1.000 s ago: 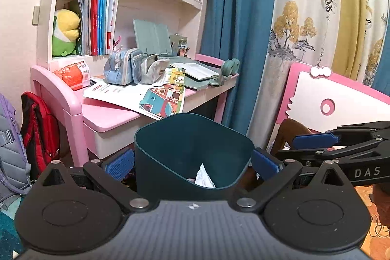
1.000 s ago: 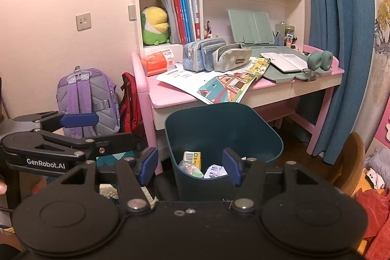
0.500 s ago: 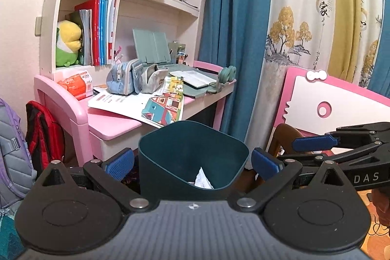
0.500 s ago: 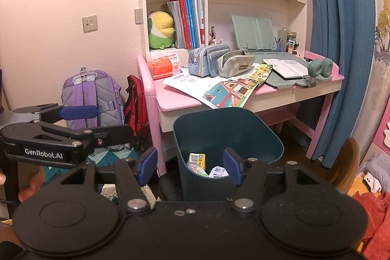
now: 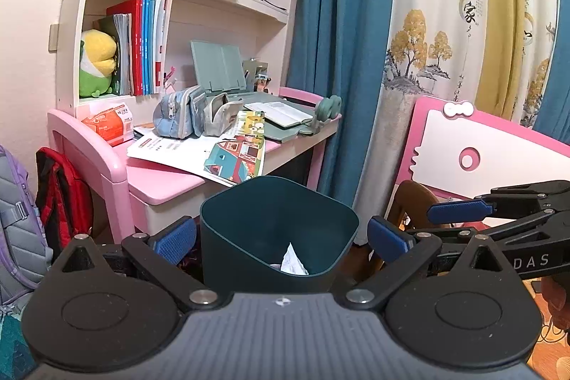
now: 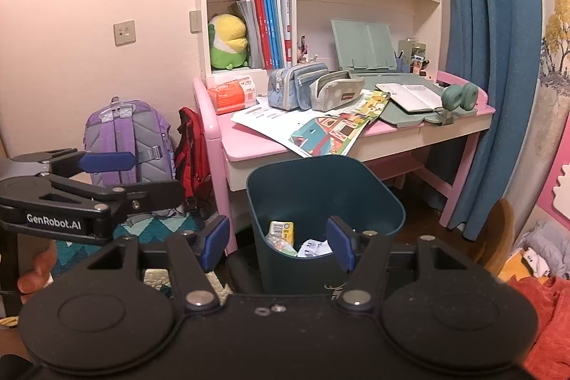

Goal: Collect trash

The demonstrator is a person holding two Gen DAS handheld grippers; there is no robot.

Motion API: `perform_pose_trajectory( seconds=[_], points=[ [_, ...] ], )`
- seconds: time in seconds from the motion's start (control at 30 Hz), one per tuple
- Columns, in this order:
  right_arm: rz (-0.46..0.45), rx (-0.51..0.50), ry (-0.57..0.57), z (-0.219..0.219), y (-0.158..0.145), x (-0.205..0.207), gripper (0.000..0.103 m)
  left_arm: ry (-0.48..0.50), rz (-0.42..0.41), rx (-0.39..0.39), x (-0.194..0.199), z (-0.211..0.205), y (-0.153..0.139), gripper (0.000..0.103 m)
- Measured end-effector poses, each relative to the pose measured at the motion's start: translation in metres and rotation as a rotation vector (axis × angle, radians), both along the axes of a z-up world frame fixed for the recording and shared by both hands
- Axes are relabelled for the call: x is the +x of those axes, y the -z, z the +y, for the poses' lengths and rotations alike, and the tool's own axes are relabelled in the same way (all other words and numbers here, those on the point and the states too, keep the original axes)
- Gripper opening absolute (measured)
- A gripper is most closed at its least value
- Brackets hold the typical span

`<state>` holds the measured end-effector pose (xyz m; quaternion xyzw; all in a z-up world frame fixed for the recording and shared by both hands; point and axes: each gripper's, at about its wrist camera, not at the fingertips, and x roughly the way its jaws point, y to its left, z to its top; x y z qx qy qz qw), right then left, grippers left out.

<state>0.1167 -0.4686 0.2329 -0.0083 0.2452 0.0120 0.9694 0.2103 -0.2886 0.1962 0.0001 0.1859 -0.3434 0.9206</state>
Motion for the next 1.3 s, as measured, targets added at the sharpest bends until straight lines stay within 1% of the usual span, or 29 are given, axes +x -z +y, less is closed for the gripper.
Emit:
perform_pose_trajectory(
  seconds=[0.1,0.23,0.37,0.53,0.7,0.83,0.97,1.3],
  points=[
    [-0.004,-0.013,0.009,0.0,-0.006,-0.003,0.06,-0.013,0.002,0.012,-0.001,-0.002,-0.007,0.103],
    [-0.01,-0.021,0.019,-0.001,-0.014,-0.005,0.06,-0.016,-0.024,0.014,-0.003,-0.003,-0.02,0.103],
    [0.002,-0.023,0.04,-0.002,-0.02,-0.006,0.06,-0.021,-0.029,0.03,-0.003,-0.005,-0.032,0.103],
    [0.036,-0.006,0.058,-0.005,-0.024,-0.004,0.06,-0.021,-0.017,0.058,-0.001,-0.011,-0.044,0.103],
    [0.031,-0.005,0.058,-0.008,-0.028,-0.007,0.06,-0.017,-0.013,0.054,-0.001,-0.016,-0.05,0.103],
    [0.036,-0.003,0.063,-0.01,-0.026,-0.008,0.06,-0.023,0.027,0.06,0.003,-0.018,-0.046,0.103],
    [0.044,0.005,0.067,-0.011,-0.023,-0.008,0.06,-0.034,0.028,0.094,0.001,-0.022,-0.036,0.103],
    [0.051,0.006,0.063,-0.01,-0.02,-0.009,0.06,-0.043,0.02,0.114,-0.005,-0.022,-0.025,0.103]
  ],
)
